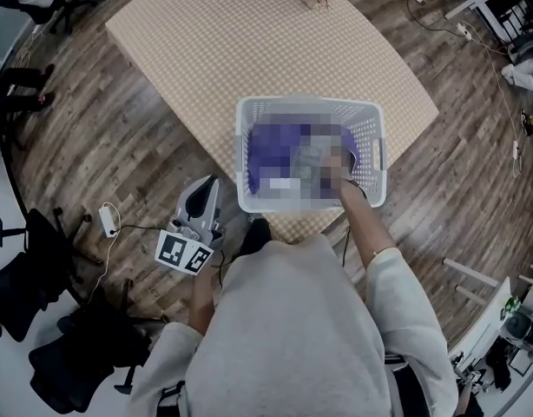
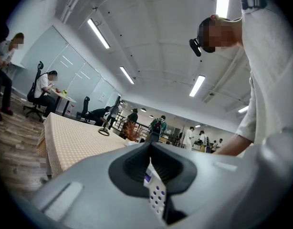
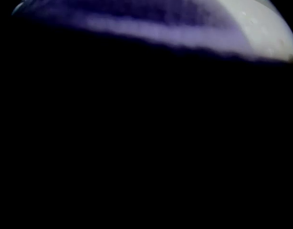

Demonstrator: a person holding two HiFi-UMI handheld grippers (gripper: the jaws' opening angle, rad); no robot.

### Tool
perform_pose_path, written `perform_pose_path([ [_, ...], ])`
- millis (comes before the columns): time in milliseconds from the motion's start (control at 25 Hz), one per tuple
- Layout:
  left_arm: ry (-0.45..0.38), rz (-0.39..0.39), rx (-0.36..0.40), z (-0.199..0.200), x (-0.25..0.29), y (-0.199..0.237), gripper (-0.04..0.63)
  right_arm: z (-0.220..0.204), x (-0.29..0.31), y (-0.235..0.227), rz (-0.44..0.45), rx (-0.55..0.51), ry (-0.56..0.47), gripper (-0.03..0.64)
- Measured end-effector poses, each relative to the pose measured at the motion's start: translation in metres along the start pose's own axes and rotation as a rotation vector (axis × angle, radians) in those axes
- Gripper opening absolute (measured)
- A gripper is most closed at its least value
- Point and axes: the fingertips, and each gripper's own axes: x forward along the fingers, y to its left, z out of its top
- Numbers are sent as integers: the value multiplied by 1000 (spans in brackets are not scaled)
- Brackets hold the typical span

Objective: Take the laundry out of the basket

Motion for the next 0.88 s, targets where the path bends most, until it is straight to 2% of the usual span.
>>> perform_pose_path([
  [80, 1, -5, 0, -1, 2, -3, 9, -2, 5, 3, -20, -10, 9, 595],
  [160, 2, -13, 3, -1, 5, -6, 9, -3, 7, 4, -51, -13, 17, 565],
  [320, 1, -17, 7, 1, 3, -7, 9, -2, 2, -2, -104, -11, 23, 366],
  [400, 3, -9, 7, 0, 1, -6, 9, -2, 0, -6, -114, 3, 12, 312],
  [600, 0, 8, 10, 2, -7, -5, 9, -4, -4, -10, -135, 17, 2, 290],
  [880, -23, -2, 19, 10, -12, -6, 9, -3, -47, -36, -323, 45, -79, 236],
])
